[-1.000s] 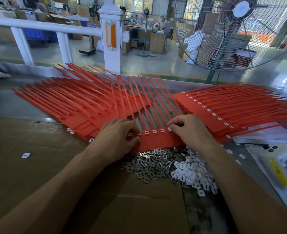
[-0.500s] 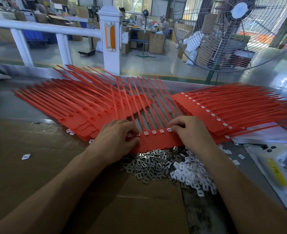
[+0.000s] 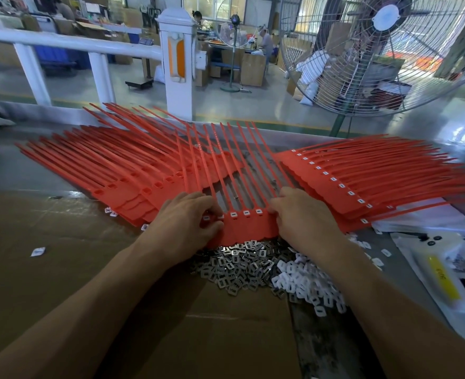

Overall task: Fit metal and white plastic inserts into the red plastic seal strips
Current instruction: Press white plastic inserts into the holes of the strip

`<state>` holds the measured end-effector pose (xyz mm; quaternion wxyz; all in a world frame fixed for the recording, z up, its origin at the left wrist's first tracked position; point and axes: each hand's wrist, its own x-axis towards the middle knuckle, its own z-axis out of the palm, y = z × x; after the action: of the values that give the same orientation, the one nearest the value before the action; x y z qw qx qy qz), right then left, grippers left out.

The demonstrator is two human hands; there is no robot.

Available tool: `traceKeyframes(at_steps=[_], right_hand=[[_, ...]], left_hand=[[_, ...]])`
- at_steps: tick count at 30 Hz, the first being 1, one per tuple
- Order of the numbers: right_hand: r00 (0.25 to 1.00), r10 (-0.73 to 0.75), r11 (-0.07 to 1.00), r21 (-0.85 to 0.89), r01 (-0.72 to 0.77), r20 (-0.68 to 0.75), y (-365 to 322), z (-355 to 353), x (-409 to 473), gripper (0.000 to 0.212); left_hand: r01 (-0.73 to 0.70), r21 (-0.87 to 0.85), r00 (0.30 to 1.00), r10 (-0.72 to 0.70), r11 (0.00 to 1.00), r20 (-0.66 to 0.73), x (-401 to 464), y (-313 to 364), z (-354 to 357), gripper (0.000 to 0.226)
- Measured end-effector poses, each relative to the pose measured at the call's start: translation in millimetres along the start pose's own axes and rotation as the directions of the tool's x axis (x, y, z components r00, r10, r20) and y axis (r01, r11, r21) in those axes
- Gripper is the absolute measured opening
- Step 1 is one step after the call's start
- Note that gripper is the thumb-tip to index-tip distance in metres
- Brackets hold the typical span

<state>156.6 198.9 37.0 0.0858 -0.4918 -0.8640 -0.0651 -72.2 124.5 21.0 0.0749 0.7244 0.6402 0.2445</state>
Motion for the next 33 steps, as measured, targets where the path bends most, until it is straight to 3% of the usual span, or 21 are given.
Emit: traceKeyframes(at_steps=[3, 12, 16, 24, 33], right_hand=[[1.000, 0.006, 0.999, 0.031, -0.007, 0.021, 1.1, -1.4, 3.7, 0.029], [0.997, 0.058, 0.878, 0.473, -0.074, 0.049, 38.1, -8.8, -16.7, 0.022], [0.984, 0.091, 0.861, 0.486, -0.154, 0.151, 56.4, -26.1, -23.1, 0.012], [0.944, 0.120, 0.877, 0.413, -0.246, 0.308, 54.0, -28.5, -25.6, 0.016], [0.942, 0.059, 0.814, 0.530, -0.237, 0.331, 53.8, -24.7, -27.2, 0.015]], left_hand=[[-0.003, 0.000, 1.000, 0.003, 1.000, -0.010, -0.4, 1.4, -0.3, 0.019], [-0.015, 0.003, 1.000, 0.015, 1.000, -0.013, -0.4, 0.3, -1.2, 0.022], [-0.012, 0.006, 1.000, 0.013, 1.000, -0.023, -1.6, -0.3, -0.9, 0.023], [-0.023, -0.005, 0.998, 0.023, 1.000, -0.055, -1.9, 0.8, -0.5, 0.019], [-0.015, -0.011, 0.999, 0.015, 1.000, -0.049, -3.0, -0.4, -0.4, 0.019]])
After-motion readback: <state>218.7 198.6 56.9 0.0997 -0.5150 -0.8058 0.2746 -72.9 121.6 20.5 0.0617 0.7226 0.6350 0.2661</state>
